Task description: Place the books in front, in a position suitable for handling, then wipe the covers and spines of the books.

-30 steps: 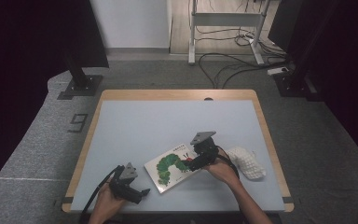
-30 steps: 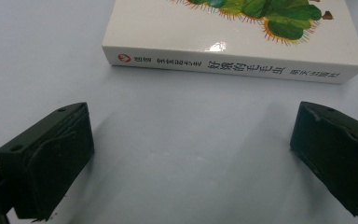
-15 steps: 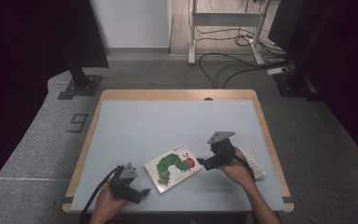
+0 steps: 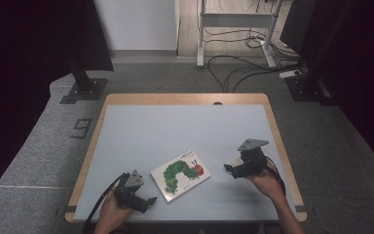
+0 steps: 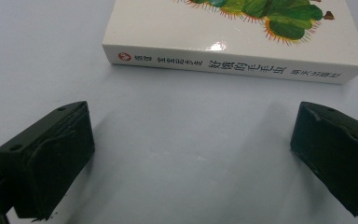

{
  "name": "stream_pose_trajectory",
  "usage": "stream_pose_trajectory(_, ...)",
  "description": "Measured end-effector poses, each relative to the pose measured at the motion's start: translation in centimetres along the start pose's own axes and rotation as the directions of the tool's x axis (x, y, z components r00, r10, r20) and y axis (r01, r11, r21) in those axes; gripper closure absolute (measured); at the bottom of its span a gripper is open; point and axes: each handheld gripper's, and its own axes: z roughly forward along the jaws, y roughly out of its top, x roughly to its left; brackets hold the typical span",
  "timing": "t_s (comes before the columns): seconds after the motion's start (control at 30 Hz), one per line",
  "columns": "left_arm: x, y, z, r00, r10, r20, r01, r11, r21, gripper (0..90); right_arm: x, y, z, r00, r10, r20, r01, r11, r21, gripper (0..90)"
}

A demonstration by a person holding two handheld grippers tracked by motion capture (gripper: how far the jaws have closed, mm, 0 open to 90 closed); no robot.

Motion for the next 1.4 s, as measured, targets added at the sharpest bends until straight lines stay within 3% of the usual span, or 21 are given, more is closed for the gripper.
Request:
stream_pose_trajectory(0.57, 0.0, 0.0, 0.0, 1.0000, 0.000, 0.000, 0.000, 1.0000, 0.001, 0.0, -1.9, -3.0, -2.3, 0.9952, 0.081, 0.056, -0.081, 0.997, 0.005, 6.0)
stream_pose_trajectory(1.0, 0.0, 0.0, 0.0, 1.0000, 0.001, 0.000, -0.001, 1.0000, 0.000, 0.0, -2.4, -4.5, -1.7, 0.9934, 0.102, 0.053, -0.103, 0.994, 0.025, 3.1)
stream_pose_trajectory(1.13, 0.0, 0.0, 0.0, 1.0000, 0.000, 0.000, 0.000, 1.0000, 0.001, 0.0, -2.8, -5.3, -0.8, 0.9919, 0.111, 0.061, -0.114, 0.992, 0.056, 2.3)
stream_pose_trajectory(1.2, 0.0, 0.0, 0.0, 1.0000, 0.000, 0.000, 0.000, 1.0000, 0.000, 0.0, -2.9, -5.5, -0.6, 0.9917, 0.115, 0.059, -0.118, 0.991, 0.061, 3.4)
stream_pose_trajectory(1.33, 0.0, 0.0, 0.0, 1.0000, 0.000, 0.000, 0.000, 1.0000, 0.000, 0.0, -3.2, -6.8, 0.6, 0.9907, 0.115, 0.073, -0.122, 0.988, 0.095, 16.4)
stream_pose_trajectory(1.37, 0.0, 0.0, 0.0, 1.0000, 0.000, 0.000, 0.000, 1.0000, 0.000, 0.0, -3.2, -6.8, 0.6, 0.9907, 0.115, 0.073, -0.122, 0.988, 0.095, 16.4)
stream_pose_trajectory(1.4, 0.0, 0.0, 0.0, 1.0000, 0.000, 0.000, 0.000, 1.0000, 0.000, 0.0, -3.3, -6.9, 0.6, 0.9888, 0.123, 0.085, -0.130, 0.988, 0.083, 22.8)
